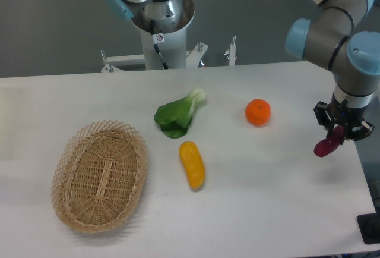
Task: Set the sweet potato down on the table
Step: 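Carry the purple sweet potato in the gripper down toward the table beside the orange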
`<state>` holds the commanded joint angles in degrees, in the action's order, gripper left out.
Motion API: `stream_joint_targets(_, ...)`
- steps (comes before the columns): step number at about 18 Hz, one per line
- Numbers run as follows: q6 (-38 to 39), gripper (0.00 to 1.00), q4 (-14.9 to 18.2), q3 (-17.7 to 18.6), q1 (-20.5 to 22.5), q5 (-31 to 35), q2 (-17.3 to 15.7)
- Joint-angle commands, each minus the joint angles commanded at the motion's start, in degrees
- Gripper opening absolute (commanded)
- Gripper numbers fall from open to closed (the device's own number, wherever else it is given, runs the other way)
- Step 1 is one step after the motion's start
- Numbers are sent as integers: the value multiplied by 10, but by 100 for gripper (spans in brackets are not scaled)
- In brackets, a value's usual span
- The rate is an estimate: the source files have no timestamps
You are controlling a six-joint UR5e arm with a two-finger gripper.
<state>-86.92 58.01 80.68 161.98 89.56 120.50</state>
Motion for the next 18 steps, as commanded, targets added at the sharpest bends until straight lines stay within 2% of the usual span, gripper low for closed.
stream_joint_targets(9,58,18,0,0,-22,3,-4)
stream_joint_targets(13,89,18,0,3,-47,6,-3)
stream_joint_targets(18,164,18,-5,5,-90,7,11)
